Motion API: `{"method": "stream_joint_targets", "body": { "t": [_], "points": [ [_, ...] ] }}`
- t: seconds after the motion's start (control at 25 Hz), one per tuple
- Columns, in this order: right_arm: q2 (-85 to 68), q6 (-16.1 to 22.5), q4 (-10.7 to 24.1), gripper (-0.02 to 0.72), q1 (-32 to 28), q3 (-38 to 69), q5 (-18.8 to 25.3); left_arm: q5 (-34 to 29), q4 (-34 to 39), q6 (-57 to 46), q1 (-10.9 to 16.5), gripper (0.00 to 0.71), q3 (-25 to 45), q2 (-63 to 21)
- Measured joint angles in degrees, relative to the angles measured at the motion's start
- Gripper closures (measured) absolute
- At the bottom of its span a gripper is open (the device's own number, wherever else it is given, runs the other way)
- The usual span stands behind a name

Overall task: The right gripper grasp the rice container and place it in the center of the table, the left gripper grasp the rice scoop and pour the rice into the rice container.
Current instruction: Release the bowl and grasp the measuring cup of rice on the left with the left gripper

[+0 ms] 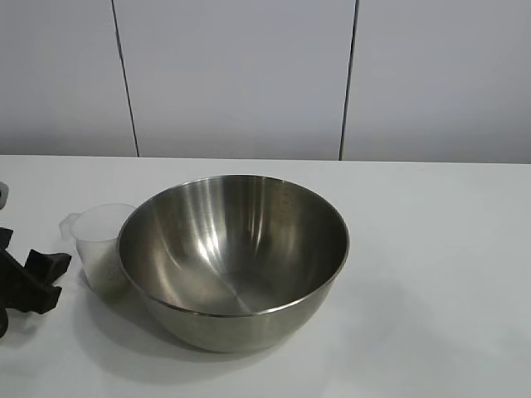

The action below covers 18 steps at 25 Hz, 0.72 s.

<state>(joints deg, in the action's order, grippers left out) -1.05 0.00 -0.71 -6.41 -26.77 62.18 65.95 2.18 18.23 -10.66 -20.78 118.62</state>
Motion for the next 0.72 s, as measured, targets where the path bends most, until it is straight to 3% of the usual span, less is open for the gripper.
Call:
{"method": "stream_joint_targets", "body": {
  "t": [0.16, 0.6, 0.72],
  "points": [
    [0.00, 0.00, 0.00, 0.043, 0.00, 0.00, 0.00, 0.05, 3.72, -0.12, 1.48, 0.170, -1.74, 0.07],
    [0.00, 0.00, 0.00, 0.043, 0.00, 0.00, 0.00, 0.05, 4.51, -1.97, 1.48, 0.173, -5.22, 0.07],
    [0.00, 0.00, 0.00, 0.043, 0.00, 0.00, -0.06, 0.05, 4.51, -3.61, 1.48, 0.223, -5.55, 0.07]
  ]
}}
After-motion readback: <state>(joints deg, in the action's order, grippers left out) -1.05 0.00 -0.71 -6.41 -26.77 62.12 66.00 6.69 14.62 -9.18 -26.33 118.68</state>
